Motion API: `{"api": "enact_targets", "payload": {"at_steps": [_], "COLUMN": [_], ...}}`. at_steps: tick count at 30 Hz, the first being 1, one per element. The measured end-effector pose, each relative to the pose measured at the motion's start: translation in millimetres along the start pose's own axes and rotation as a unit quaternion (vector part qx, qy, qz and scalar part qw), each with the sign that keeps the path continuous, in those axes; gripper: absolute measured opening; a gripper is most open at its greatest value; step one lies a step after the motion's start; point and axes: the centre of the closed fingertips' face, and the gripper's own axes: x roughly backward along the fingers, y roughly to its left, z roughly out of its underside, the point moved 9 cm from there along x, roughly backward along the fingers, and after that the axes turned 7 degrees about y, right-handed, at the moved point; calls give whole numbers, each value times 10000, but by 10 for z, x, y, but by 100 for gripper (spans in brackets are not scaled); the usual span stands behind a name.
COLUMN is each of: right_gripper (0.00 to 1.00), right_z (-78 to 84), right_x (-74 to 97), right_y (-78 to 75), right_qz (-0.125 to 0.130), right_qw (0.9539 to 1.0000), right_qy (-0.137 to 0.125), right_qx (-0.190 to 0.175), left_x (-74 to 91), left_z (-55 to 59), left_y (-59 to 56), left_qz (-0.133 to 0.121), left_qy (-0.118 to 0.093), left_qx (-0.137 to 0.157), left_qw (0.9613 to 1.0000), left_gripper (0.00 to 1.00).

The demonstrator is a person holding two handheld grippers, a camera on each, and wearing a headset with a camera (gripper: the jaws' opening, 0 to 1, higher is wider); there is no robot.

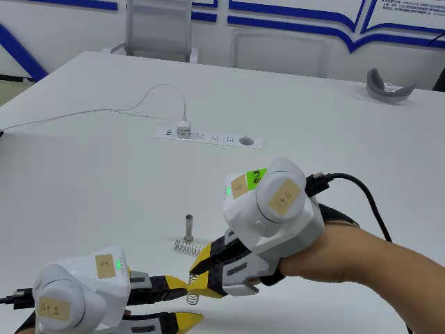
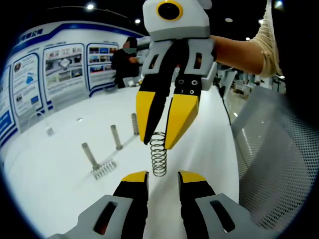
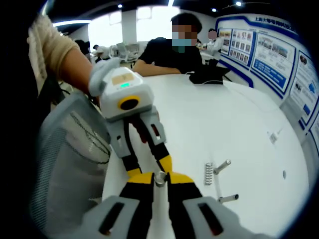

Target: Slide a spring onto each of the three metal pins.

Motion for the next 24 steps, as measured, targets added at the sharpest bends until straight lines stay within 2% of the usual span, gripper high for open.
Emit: {"api": "enact_targets", "payload": {"at_steps": [5, 12, 24], "right_gripper": [12, 12, 12], "right_z": [16, 36, 96], "right_x": [42, 143, 317], "right_y": [-39, -124, -291], "right_qz": [78, 239, 554], "right_qw": [10000, 9996, 9979], "right_qy": [-3, -43, -109], "right_qx": [-44, -130, -320], "left_x": [23, 81, 145], "left_z": [15, 49, 93], "left_y": [25, 103, 178], "left_qz": [-74, -277, -543], "left_qy": [-6, -33, -86], "left_qx": [130, 429, 698], "left_qw": [9999, 9987, 9960], "left_gripper": [32, 46, 56]}}
